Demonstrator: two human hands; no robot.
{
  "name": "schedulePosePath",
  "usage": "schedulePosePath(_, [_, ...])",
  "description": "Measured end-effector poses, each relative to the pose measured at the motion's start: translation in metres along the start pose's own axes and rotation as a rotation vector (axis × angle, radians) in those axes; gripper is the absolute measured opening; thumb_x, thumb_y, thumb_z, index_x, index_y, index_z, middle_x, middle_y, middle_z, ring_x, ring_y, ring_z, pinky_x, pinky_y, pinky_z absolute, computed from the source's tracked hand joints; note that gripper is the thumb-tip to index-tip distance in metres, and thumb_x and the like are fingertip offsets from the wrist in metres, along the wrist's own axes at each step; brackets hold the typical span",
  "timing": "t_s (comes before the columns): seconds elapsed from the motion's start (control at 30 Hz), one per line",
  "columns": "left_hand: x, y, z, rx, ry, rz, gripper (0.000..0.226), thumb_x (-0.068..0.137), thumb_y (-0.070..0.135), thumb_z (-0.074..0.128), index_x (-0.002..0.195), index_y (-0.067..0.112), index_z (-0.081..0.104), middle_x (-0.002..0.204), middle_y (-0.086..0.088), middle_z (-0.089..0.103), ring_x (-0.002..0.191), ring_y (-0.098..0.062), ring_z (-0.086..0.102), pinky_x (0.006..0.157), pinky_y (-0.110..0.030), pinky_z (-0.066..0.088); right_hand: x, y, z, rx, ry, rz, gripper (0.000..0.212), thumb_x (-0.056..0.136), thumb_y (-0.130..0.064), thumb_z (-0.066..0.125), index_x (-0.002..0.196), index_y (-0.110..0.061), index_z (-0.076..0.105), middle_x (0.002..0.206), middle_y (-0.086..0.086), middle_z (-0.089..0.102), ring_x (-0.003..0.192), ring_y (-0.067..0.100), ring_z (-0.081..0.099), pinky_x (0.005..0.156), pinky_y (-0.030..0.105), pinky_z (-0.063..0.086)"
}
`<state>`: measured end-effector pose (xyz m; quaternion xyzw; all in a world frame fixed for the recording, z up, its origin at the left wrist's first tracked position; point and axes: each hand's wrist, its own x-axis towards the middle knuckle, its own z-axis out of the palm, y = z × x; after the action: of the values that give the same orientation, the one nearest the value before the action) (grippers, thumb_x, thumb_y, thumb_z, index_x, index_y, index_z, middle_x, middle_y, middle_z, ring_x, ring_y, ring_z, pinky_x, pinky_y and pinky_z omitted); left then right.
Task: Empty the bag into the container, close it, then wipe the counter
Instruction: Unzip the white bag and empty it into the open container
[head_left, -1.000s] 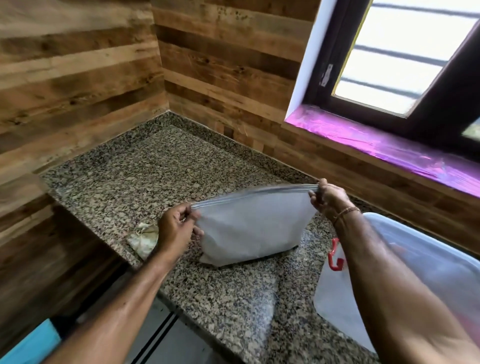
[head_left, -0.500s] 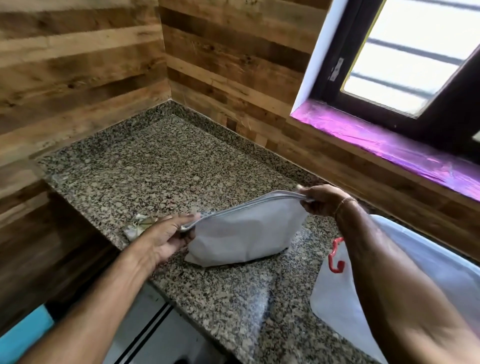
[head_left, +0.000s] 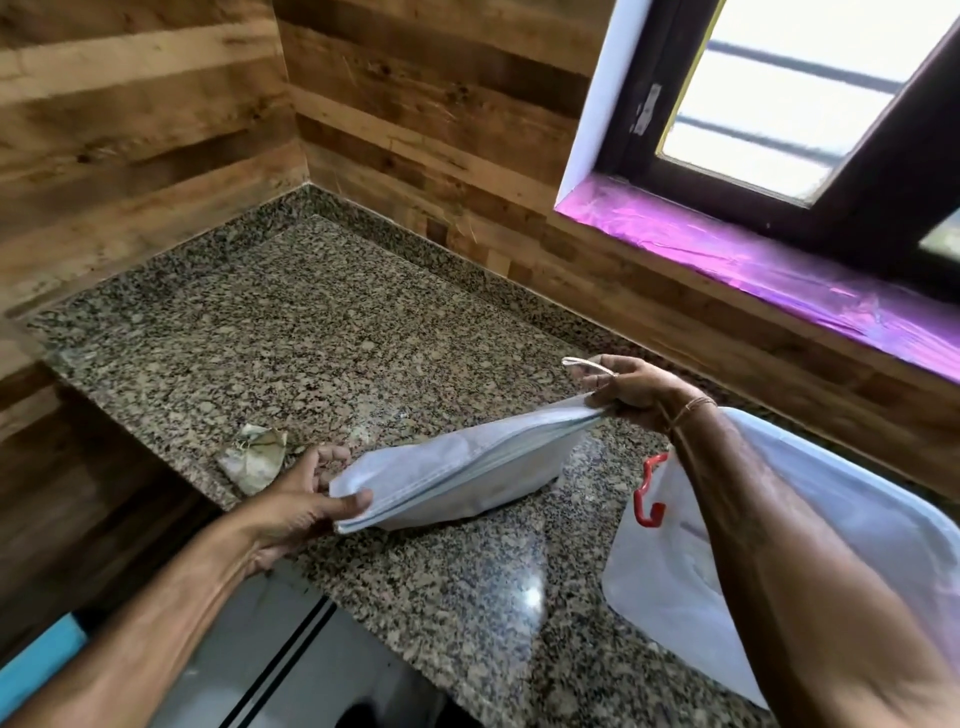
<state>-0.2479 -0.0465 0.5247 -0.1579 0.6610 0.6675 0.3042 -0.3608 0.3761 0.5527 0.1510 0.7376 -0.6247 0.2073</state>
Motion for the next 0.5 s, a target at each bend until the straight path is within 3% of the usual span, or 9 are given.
schedulePosePath(0.1, [0.0,0.007,0.005,-0.12,-0.057,-0.15,0.073,0.071,0.027,0.079,0.134,0.01,0.047,0.116,-0.017,0.057,0.086,-0.023,0.062,0.063,-0.036,0.064,-0.003,-0.004,0.001,0.005,0.008,0.032,0.034,0.09,0.017,0.059,0.1,-0.013,0.07,0.082,0.006,0.055,0.061,0.011,0.05,0.042,0.015,0.046])
schedulePosePath(0.17, [0.002,0.012,0.009,-0.267,-0.121,-0.161,0.05,0.087,0.03,0.067,0.131,0.01,0.051,0.115,-0.019,0.058,0.092,-0.028,0.064,0.07,-0.042,0.064,-0.006,-0.007,0.004,-0.006,-0.028,0.076,0.036,0.093,0.015,0.056,0.111,-0.013,0.068,0.083,0.007,0.059,0.051,0.008,0.057,0.042,0.016,0.05])
schedulePosePath(0.23, [0.007,0.015,0.015,-0.394,-0.124,-0.125,0.034,0.098,0.019,0.057,0.131,0.014,0.052,0.123,-0.02,0.059,0.097,-0.034,0.064,0.073,-0.047,0.062,-0.009,-0.01,0.011,-0.016,-0.059,0.101,0.041,0.096,0.015,0.051,0.124,-0.013,0.065,0.086,0.008,0.062,0.047,0.005,0.062,0.043,0.017,0.054])
schedulePosePath(0.3, [0.017,0.011,0.017,-0.422,-0.068,-0.065,0.042,0.101,0.002,0.051,0.141,0.015,0.049,0.13,-0.016,0.059,0.095,-0.028,0.064,0.065,-0.036,0.064,-0.009,-0.013,0.016,0.008,-0.044,0.098,0.047,0.097,0.018,0.046,0.131,-0.008,0.063,0.098,0.014,0.065,0.056,0.009,0.067,0.047,0.019,0.057])
schedulePosePath(0.37, [0.024,0.003,0.019,-0.419,-0.035,-0.005,0.048,0.099,-0.007,0.05,0.144,0.009,0.051,0.14,-0.017,0.059,0.093,-0.023,0.065,0.06,-0.024,0.062,-0.009,-0.014,0.019,0.111,-0.006,0.093,0.052,0.095,0.021,0.043,0.135,-0.006,0.063,0.118,0.02,0.063,0.077,0.019,0.069,0.052,0.023,0.061])
schedulePosePath(0.43, [0.027,-0.01,0.017,-0.442,-0.025,0.062,0.049,0.096,-0.005,0.055,0.143,0.008,0.055,0.141,-0.018,0.059,0.094,-0.023,0.07,0.062,-0.024,0.062,-0.008,-0.016,0.019,0.269,0.043,0.093,0.054,0.094,0.023,0.043,0.137,-0.004,0.062,0.125,0.024,0.06,0.091,0.025,0.067,0.055,0.028,0.063])
schedulePosePath(0.5, [0.027,-0.023,0.015,-0.479,-0.013,0.149,0.058,0.085,0.005,0.071,0.141,0.01,0.058,0.143,-0.012,0.06,0.113,-0.026,0.067,0.071,-0.023,0.062,-0.01,-0.017,0.018,0.356,0.072,0.105,0.056,0.095,0.024,0.039,0.138,-0.004,0.06,0.117,0.026,0.061,0.091,0.028,0.066,0.055,0.031,0.064])
